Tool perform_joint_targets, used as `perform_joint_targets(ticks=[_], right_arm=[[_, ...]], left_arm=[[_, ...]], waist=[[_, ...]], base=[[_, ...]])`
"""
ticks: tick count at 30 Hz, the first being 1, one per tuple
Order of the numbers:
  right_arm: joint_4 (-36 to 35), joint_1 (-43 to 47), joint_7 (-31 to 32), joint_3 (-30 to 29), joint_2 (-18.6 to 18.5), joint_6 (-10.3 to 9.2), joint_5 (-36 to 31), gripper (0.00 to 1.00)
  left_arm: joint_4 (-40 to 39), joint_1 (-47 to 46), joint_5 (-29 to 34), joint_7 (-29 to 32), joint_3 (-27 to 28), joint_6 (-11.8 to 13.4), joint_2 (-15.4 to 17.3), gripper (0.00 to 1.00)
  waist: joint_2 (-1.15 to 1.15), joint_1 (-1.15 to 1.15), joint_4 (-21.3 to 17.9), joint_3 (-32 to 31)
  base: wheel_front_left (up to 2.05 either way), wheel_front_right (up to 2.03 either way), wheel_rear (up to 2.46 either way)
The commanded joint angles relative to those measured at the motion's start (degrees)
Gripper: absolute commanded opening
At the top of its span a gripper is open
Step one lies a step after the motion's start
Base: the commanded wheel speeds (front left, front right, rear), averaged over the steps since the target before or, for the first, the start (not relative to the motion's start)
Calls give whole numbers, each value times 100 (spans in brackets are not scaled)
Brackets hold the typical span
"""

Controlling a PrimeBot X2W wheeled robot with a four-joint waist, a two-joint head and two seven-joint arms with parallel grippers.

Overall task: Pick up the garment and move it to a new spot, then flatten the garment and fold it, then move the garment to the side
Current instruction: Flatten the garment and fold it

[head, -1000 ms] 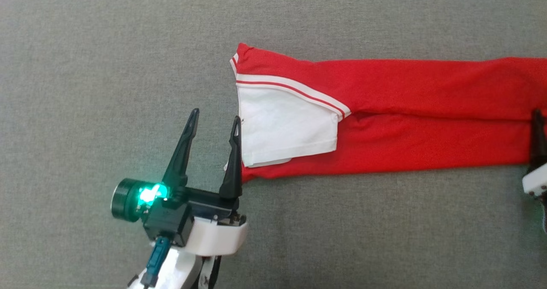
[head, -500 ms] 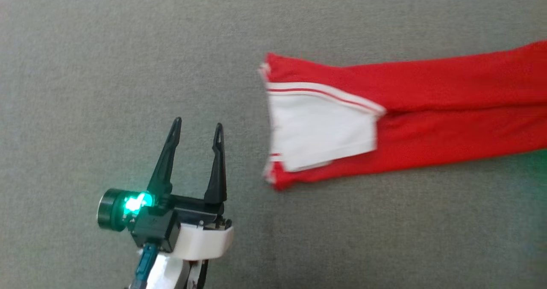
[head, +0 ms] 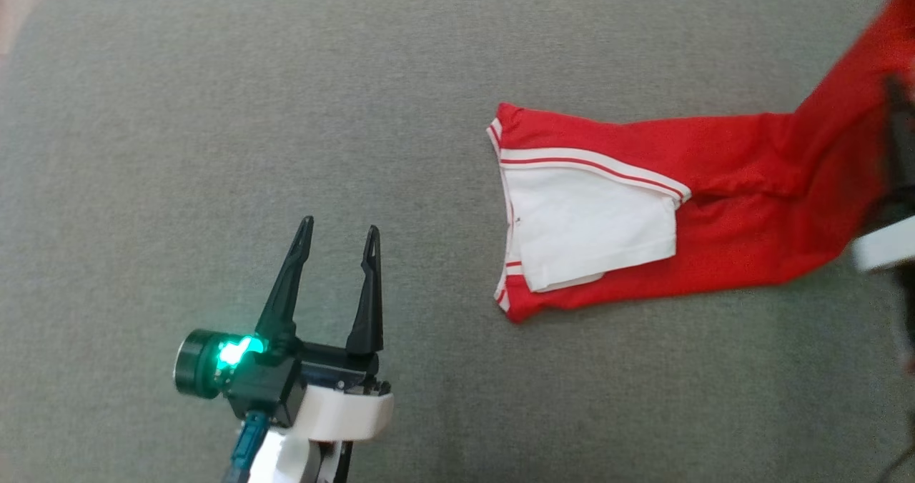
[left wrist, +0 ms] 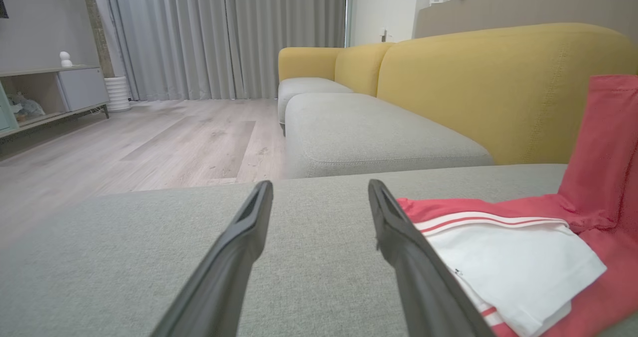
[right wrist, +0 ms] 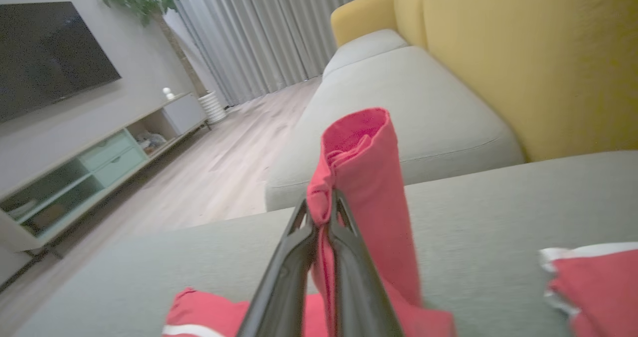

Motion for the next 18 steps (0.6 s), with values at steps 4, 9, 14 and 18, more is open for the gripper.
perform_joint_targets(ticks=[4,9,14,18], right_arm=[[-805,54,368,442,624,-4,-84,0],[-824,20,534,1087,1449,-4,-354,0],[-456,16,480,1734,1719,-4,-475,3],[-255,-12,331,2108,1791,-4,-362,100]], left_arm=[[-118,-32,41,-29,296,-118,-106,100],[-58,-51,82,-29,330,-246,-196,100],[14,-62,106,-29,354,-335,-261,100],[43,-60,117,-29,403,-378,-295,100]], waist=[[0,0,176,-3],[0,0,333,17],[0,0,449,50],[0,0,478,74]], base=[[0,0,0],[0,0,0],[0,0,0],[0,0,0]])
